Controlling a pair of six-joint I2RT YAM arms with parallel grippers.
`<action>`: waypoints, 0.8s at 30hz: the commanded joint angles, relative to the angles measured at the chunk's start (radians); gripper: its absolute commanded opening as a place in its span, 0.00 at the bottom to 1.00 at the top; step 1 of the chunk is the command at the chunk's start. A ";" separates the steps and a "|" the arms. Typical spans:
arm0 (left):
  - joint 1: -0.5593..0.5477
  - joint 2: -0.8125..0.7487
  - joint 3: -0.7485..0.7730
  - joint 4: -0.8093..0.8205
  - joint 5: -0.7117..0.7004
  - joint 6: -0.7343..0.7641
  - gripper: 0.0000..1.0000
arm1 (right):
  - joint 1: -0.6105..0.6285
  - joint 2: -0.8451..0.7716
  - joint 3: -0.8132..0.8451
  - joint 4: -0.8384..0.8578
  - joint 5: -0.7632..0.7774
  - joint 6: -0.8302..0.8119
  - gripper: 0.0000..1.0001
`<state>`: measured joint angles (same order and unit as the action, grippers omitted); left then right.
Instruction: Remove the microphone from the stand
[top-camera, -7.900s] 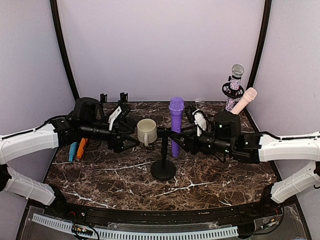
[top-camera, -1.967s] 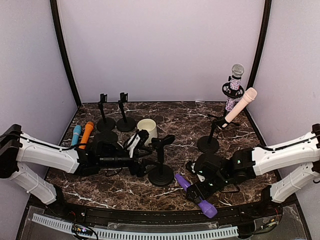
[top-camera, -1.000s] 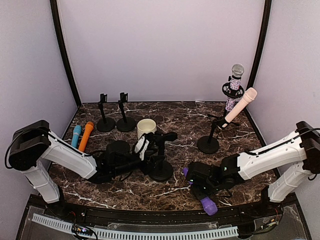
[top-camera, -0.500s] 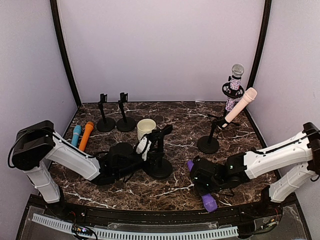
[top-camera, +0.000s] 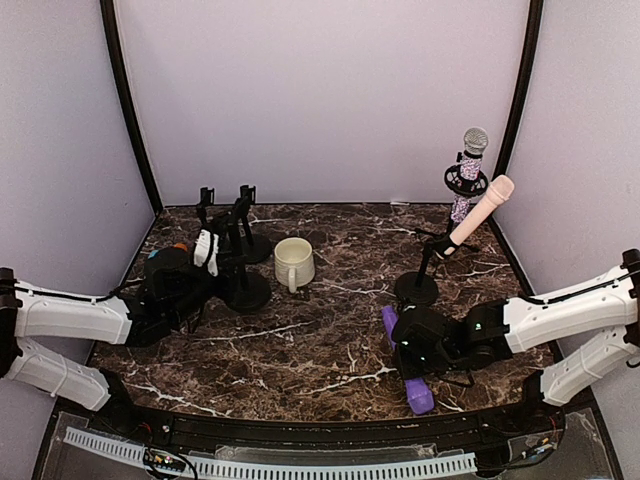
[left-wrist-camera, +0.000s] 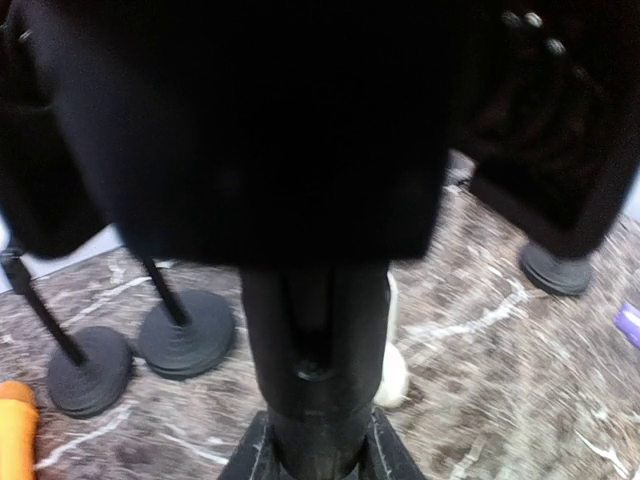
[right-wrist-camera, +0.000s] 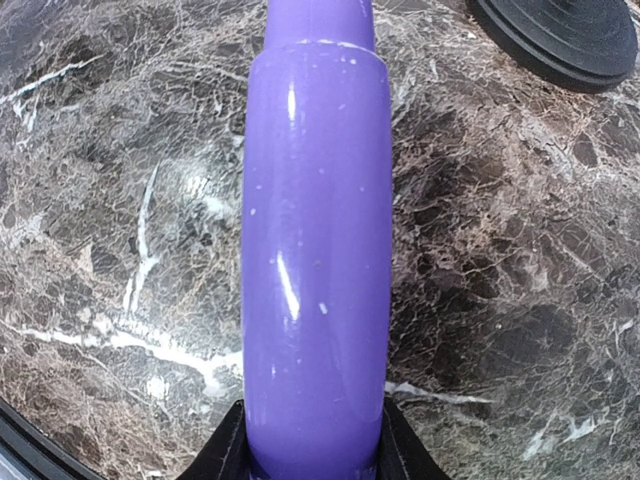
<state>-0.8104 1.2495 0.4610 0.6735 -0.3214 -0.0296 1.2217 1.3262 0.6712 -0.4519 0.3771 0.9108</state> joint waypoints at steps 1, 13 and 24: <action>0.145 -0.042 0.003 0.030 0.085 0.015 0.00 | -0.017 -0.029 -0.014 0.060 0.003 -0.003 0.00; 0.347 0.242 0.176 0.120 0.144 0.045 0.00 | -0.026 -0.063 -0.022 0.070 0.016 0.006 0.00; 0.382 0.468 0.306 0.188 0.184 0.035 0.00 | -0.050 -0.023 -0.026 0.107 -0.008 -0.004 0.00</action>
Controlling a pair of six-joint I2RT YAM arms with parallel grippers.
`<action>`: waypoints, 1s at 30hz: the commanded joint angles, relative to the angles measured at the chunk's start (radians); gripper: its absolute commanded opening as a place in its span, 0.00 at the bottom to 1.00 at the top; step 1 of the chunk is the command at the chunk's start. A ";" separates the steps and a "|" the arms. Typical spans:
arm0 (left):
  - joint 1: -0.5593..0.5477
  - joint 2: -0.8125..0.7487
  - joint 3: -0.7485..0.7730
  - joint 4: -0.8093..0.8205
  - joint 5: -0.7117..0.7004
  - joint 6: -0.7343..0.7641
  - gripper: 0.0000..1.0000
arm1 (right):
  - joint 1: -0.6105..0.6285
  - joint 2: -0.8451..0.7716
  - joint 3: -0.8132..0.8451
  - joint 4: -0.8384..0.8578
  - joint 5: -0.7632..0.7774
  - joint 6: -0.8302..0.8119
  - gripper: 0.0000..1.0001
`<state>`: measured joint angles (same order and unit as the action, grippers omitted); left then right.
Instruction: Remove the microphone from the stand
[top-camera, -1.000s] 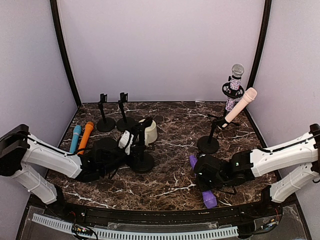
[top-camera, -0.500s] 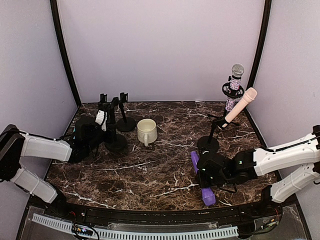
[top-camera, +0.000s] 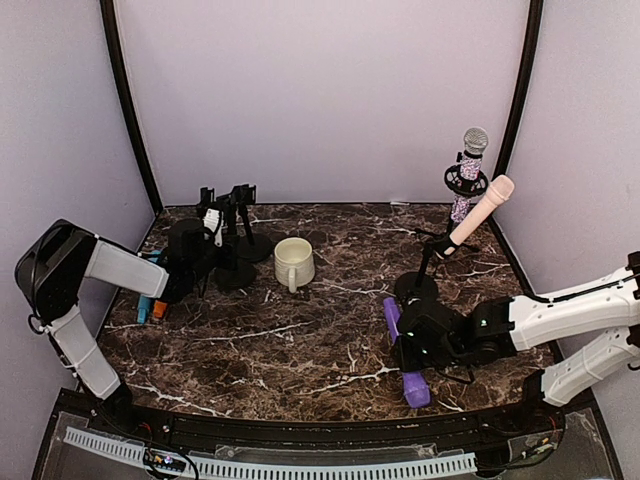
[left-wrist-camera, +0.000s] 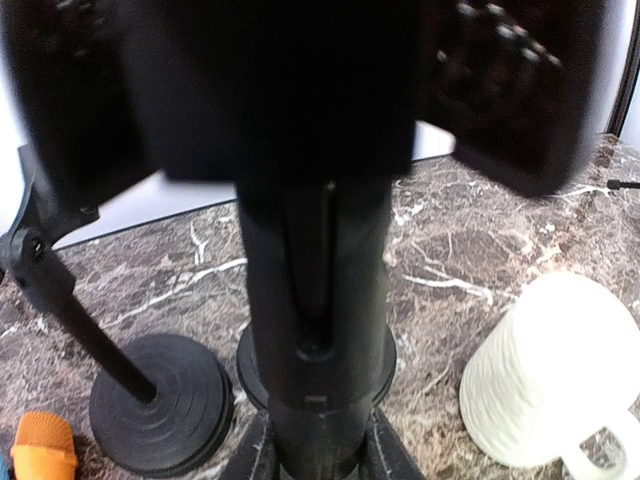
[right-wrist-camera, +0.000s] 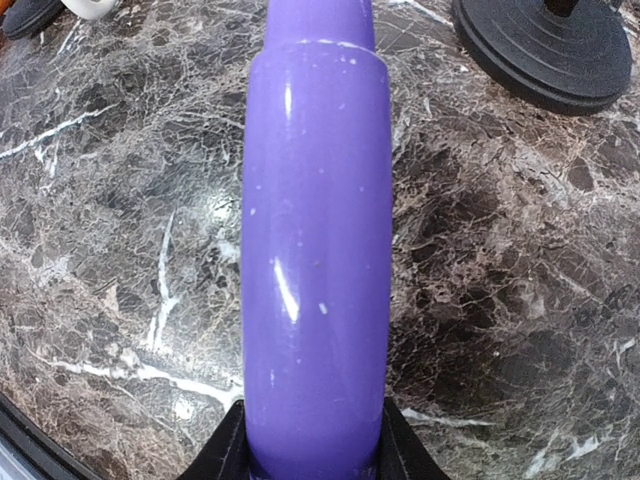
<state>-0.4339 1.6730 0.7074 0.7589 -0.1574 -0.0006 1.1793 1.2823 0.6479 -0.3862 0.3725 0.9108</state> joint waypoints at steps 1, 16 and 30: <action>0.006 0.055 0.067 0.114 0.019 0.005 0.00 | -0.009 0.026 -0.001 0.046 -0.006 -0.006 0.00; 0.026 0.067 0.103 0.063 0.073 -0.034 0.69 | -0.037 -0.038 0.015 0.116 -0.045 -0.053 0.00; -0.140 -0.543 0.008 -0.442 0.149 -0.214 0.87 | -0.055 -0.219 0.001 0.507 -0.144 -0.272 0.00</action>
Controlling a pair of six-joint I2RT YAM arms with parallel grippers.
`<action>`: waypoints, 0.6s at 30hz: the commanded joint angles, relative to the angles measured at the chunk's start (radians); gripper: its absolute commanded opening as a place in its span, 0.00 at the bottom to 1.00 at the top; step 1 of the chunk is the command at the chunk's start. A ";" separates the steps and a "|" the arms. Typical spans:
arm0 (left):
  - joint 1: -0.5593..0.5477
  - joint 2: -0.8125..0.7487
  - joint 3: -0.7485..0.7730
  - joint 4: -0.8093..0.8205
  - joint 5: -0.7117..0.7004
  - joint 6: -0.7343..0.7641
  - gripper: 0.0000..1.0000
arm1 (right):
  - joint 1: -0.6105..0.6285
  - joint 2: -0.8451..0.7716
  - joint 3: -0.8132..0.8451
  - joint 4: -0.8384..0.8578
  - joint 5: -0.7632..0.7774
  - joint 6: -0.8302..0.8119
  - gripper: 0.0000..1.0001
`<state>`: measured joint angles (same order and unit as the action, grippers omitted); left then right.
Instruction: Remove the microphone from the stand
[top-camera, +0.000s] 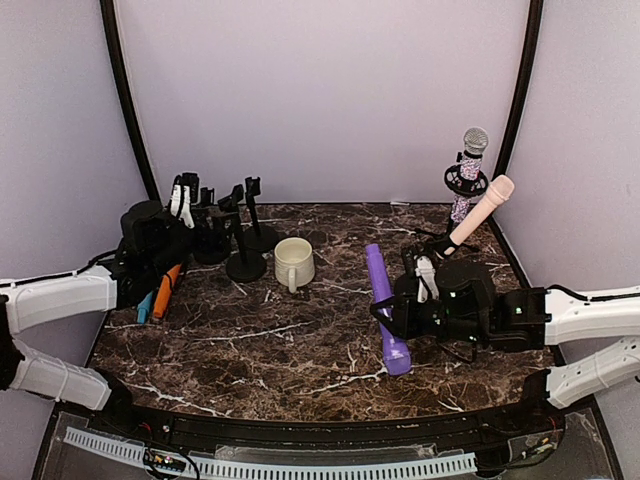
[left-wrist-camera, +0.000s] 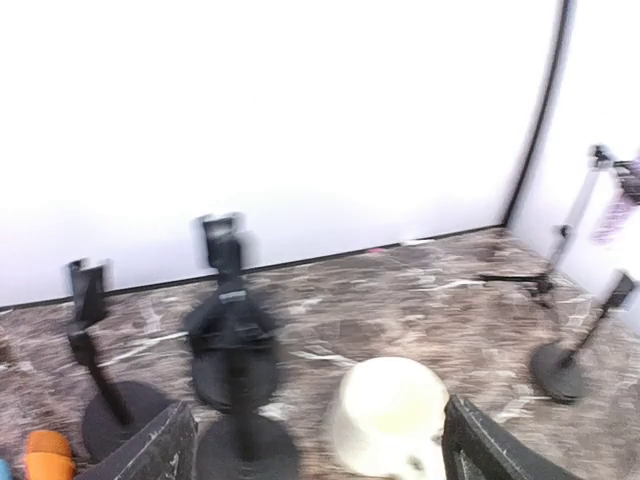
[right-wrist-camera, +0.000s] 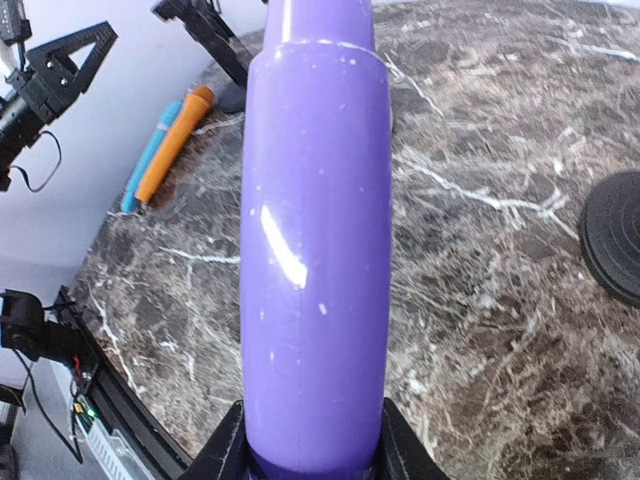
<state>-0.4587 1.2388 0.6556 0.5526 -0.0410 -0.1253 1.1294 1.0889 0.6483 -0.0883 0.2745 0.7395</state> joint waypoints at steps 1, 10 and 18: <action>-0.190 -0.121 0.102 -0.261 0.018 -0.098 0.87 | -0.004 -0.025 0.001 0.241 -0.058 -0.118 0.00; -0.432 -0.070 0.220 -0.205 0.149 -0.442 0.86 | 0.021 0.074 0.092 0.403 -0.083 -0.226 0.00; -0.479 0.085 0.281 -0.077 0.260 -0.529 0.86 | 0.061 0.197 0.201 0.418 -0.105 -0.289 0.00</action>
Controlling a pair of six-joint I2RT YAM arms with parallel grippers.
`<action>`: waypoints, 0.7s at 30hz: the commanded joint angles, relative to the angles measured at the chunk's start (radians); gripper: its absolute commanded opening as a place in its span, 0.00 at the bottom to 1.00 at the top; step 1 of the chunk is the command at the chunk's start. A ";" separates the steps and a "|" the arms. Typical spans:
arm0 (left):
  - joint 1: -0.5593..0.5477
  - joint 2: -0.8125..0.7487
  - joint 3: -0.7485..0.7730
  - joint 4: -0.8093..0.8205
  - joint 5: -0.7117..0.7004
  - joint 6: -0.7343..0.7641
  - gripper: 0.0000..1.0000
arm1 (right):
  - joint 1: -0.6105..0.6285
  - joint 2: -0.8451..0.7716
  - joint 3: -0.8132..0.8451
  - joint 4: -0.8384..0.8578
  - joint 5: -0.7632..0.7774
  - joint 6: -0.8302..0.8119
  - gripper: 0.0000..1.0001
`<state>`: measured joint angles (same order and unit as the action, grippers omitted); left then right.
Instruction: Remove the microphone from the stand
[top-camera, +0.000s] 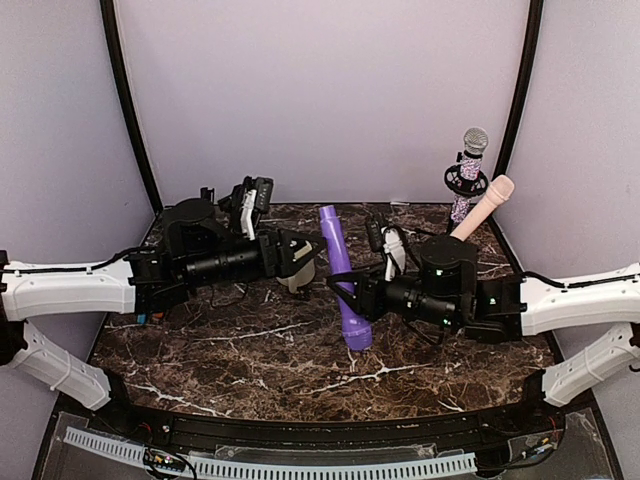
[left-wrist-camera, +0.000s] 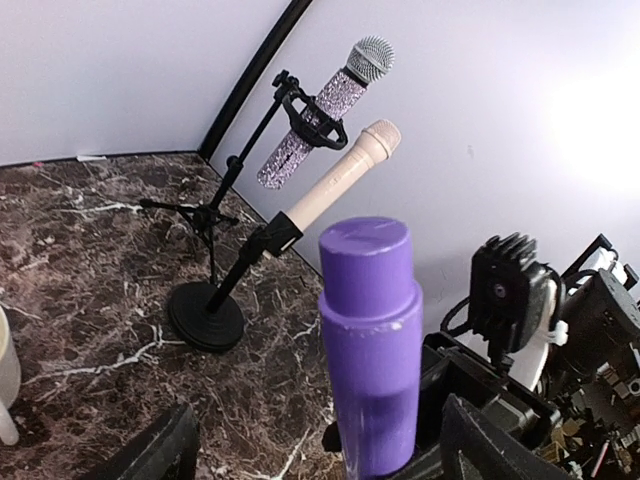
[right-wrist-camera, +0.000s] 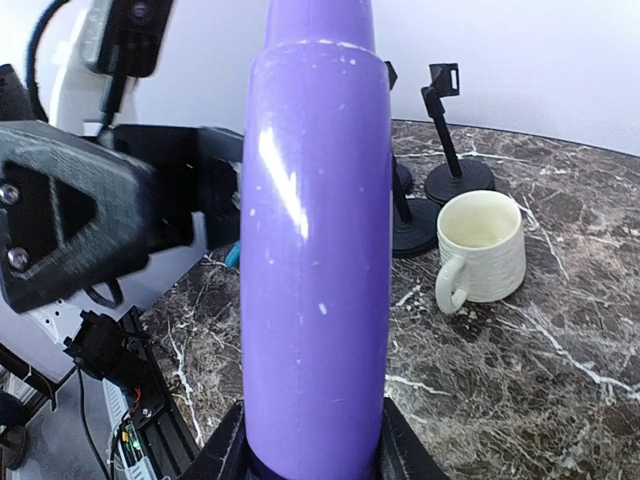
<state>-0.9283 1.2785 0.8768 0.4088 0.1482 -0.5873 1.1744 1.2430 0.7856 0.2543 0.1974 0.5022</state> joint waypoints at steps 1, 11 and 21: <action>-0.009 0.070 0.068 0.061 0.075 -0.073 0.85 | 0.018 0.056 0.074 0.073 -0.035 -0.053 0.00; -0.010 0.123 0.065 0.157 0.081 -0.141 0.61 | 0.031 0.091 0.090 0.100 -0.036 -0.052 0.00; -0.009 0.136 0.055 0.165 0.089 -0.186 0.32 | 0.033 0.093 0.083 0.083 0.019 -0.051 0.00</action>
<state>-0.9344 1.4197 0.9340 0.5461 0.2295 -0.7502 1.1980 1.3365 0.8413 0.2901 0.1791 0.4561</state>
